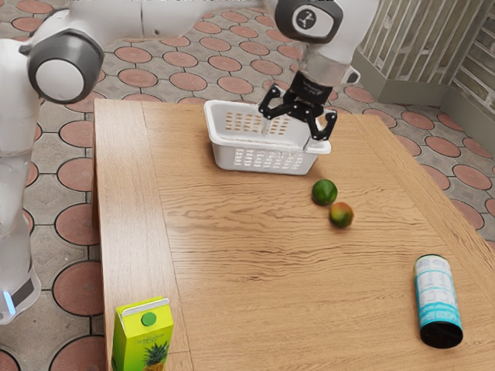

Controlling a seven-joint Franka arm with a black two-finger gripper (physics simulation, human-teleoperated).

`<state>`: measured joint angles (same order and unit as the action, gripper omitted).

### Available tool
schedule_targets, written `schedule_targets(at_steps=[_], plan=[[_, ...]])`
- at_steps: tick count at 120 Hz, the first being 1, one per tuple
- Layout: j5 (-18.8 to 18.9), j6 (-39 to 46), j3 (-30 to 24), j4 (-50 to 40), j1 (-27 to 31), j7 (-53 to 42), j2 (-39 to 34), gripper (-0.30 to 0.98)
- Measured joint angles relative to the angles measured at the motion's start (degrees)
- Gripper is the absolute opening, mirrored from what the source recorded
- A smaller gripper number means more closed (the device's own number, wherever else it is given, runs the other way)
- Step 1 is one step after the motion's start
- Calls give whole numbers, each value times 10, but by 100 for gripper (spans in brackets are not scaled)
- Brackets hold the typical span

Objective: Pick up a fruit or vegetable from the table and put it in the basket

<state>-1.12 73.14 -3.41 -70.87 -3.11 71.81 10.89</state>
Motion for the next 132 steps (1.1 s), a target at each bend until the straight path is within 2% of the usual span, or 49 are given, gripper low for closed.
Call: schedule_targets(at_steps=[17,27,41,53,66,77,109,132], plan=[[-20,61,-1,0,9,121,4,69],[-27,67,5,-8,11,180,-26,69],[-38,63,18,-12,60,230,-24,69],[-50,62,22,-20,79,247,-16,69],[-54,78,50,-53,42,259,0,69],[-55,93,59,-61,34,268,16,69],[-56,152,47,-54,21,284,80,69],[-56,189,39,-52,28,286,98,69]])
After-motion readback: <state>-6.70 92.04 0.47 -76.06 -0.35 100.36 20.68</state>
